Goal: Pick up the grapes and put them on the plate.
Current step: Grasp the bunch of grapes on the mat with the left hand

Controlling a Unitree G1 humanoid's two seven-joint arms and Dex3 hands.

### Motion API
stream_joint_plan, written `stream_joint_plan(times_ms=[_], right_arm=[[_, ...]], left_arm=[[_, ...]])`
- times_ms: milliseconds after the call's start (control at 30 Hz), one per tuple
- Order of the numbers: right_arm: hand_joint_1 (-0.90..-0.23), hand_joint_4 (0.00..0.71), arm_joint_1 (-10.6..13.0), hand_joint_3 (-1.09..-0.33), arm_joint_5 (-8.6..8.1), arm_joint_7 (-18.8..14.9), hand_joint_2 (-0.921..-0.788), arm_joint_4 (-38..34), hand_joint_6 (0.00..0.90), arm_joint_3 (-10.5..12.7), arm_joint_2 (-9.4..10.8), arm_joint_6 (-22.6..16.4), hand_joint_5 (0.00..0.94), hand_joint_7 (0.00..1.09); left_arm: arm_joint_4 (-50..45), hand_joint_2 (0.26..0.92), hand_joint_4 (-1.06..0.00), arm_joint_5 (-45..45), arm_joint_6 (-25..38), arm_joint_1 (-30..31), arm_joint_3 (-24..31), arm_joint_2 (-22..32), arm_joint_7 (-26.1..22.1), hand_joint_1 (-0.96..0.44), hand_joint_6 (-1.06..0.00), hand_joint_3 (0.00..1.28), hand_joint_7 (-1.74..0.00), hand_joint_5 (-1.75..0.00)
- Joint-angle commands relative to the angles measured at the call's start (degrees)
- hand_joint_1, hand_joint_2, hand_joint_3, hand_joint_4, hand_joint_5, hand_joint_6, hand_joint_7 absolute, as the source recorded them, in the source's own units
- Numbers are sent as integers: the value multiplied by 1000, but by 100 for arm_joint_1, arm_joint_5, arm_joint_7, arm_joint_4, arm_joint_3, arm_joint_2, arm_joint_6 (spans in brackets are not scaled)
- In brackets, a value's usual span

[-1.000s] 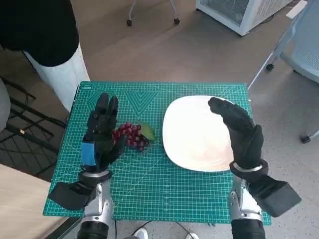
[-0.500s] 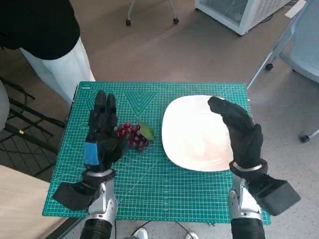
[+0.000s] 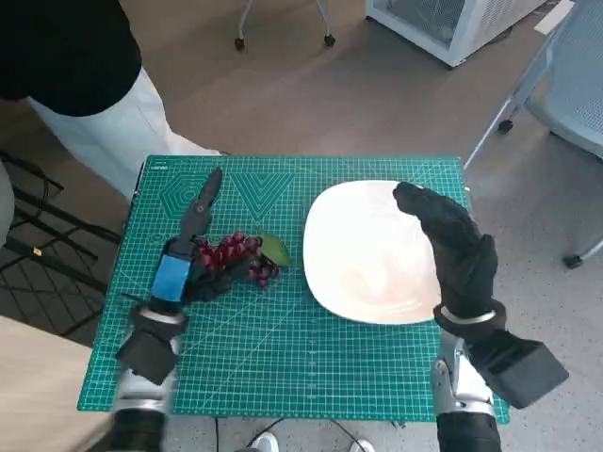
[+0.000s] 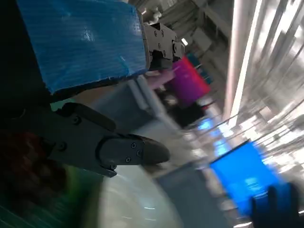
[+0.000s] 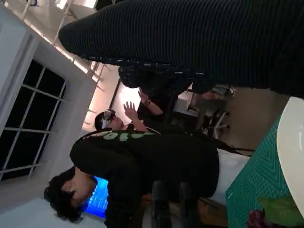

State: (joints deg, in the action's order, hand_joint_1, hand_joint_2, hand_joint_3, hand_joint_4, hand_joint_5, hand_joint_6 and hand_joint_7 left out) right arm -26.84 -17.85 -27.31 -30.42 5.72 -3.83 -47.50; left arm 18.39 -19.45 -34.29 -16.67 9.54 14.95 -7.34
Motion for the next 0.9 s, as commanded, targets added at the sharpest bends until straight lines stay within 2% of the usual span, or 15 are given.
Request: stream_joint_plan(times_ms=[33, 200, 433, 900], right_arm=[[-732, 353, 56, -692, -30, -52, -921, -87, 24, 13, 38, 51, 1, 550], [-732, 353, 38, -693, -22, -46, -921, -101, 23, 18, 39, 56, 0, 550], [-730, 353, 11, -694, -20, -47, -921, -111, 23, 25, 37, 78, 0, 551], [-724, 353, -5, -696, -45, -77, -921, -103, 21, 42, 19, 131, 0, 553]], left_arm=[[-1153, 898, -2, -903, 1319, 276, -188, 551, -249, -645, -113, 67, -3, 0], [-1793, 827, 1, -1334, 2438, 293, -434, 656, -555, -576, -97, 11, -1, 1], [-2171, 766, 1, -1887, 3474, 192, -892, 761, -742, -509, -106, 1, -6, 1], [-1835, 709, 1, -2508, 4700, -421, -1816, 806, -1092, -425, -172, 0, -19, 1]])
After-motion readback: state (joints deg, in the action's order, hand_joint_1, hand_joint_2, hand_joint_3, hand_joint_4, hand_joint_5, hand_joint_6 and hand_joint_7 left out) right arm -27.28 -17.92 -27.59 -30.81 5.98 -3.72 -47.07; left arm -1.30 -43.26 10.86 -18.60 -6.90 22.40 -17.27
